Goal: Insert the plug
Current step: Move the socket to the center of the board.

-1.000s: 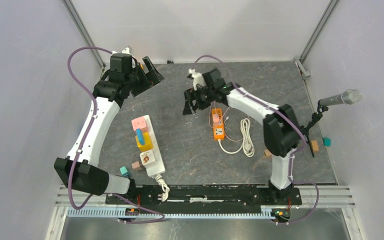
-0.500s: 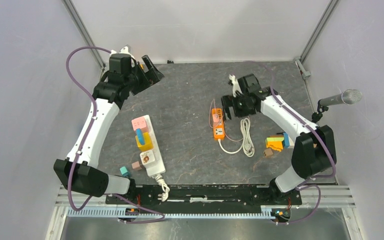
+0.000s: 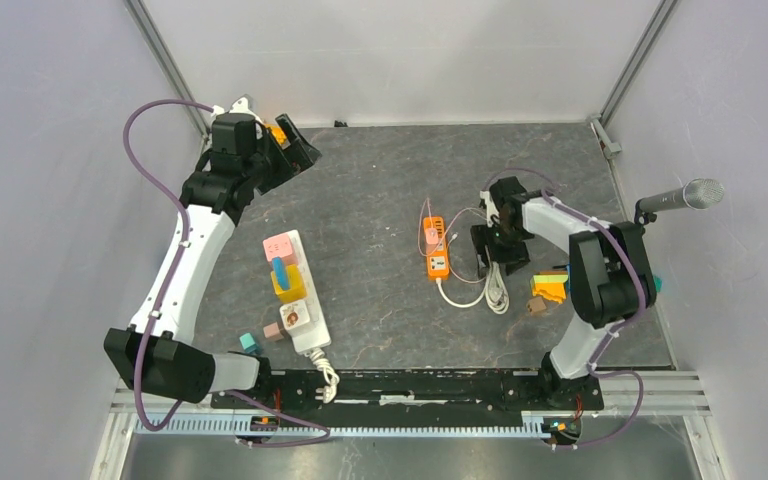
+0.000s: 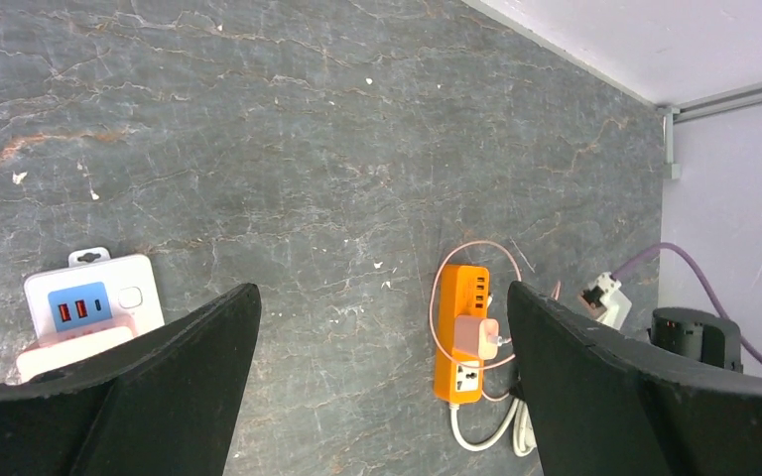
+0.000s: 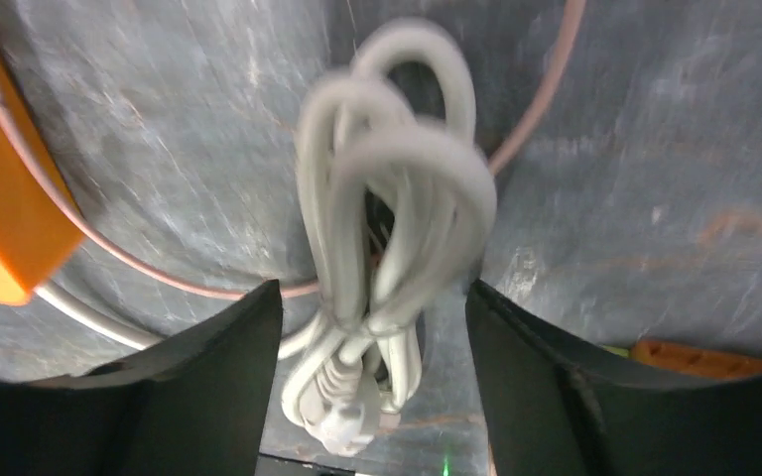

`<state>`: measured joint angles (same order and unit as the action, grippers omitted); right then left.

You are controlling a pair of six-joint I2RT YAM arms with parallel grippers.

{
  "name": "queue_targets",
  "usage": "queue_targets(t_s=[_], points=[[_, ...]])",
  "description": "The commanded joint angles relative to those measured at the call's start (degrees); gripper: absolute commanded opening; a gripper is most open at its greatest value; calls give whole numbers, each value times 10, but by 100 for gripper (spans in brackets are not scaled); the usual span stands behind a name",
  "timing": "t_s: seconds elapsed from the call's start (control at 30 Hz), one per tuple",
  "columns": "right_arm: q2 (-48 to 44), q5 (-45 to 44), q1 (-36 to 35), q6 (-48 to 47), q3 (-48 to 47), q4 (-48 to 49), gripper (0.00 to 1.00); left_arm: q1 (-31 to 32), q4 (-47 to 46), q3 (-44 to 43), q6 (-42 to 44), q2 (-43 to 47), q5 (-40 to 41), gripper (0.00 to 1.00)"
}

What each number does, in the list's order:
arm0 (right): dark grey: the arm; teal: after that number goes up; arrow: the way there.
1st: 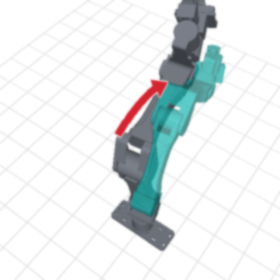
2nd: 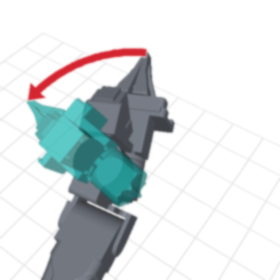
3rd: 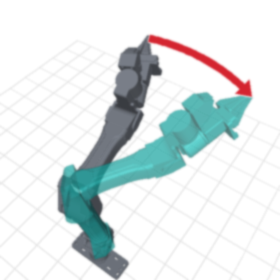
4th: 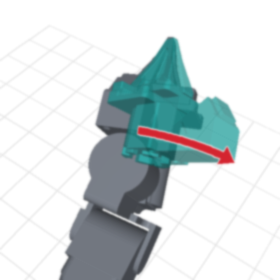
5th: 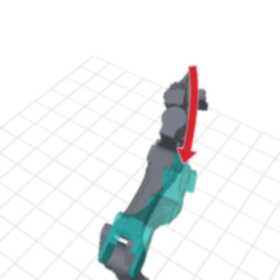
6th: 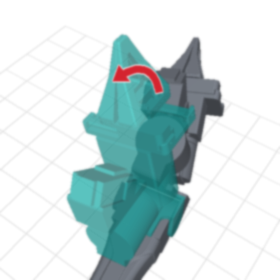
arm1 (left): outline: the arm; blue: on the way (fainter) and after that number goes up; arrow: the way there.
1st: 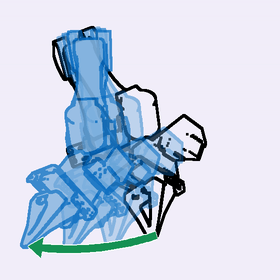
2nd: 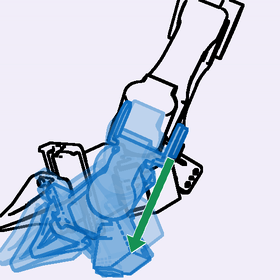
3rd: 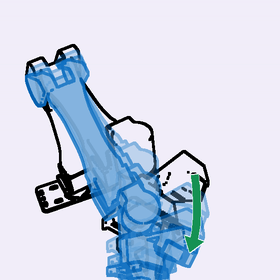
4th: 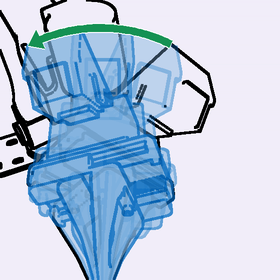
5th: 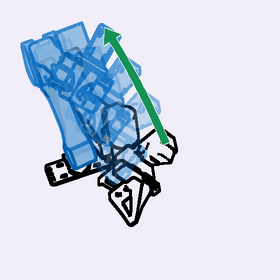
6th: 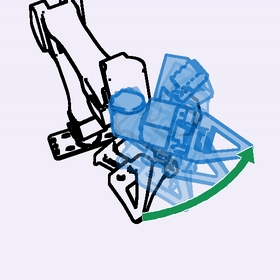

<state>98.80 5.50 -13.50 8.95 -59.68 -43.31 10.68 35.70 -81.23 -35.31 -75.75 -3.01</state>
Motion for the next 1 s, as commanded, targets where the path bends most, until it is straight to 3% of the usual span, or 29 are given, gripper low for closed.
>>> queue_targets(t_s=[0.0,0.07,0.2,0.43,0.57,0.77,0.97], points=[[69,38,-1,-25,-68,48,64,-3,-27,-2,1,14,14,100],[99,54,-2,-30,-101,47,46,-3,-28,-2,1,15,17,100],[145,76,-13,-40,-192,28,22,-4,-15,-1,5,21,23,100],[271,130,-99,-68,-470,-43,0,-5,-2,29,7,54,46,100],[317,207,-157,-42,-589,-29,0,-6,3,36,2,60,48,100],[258,249,-191,8,-484,75,0,-6,4,35,-4,52,36,100],[215,154,-182,-24,-422,37,60,-5,4,21,-9,23,-1,100]])
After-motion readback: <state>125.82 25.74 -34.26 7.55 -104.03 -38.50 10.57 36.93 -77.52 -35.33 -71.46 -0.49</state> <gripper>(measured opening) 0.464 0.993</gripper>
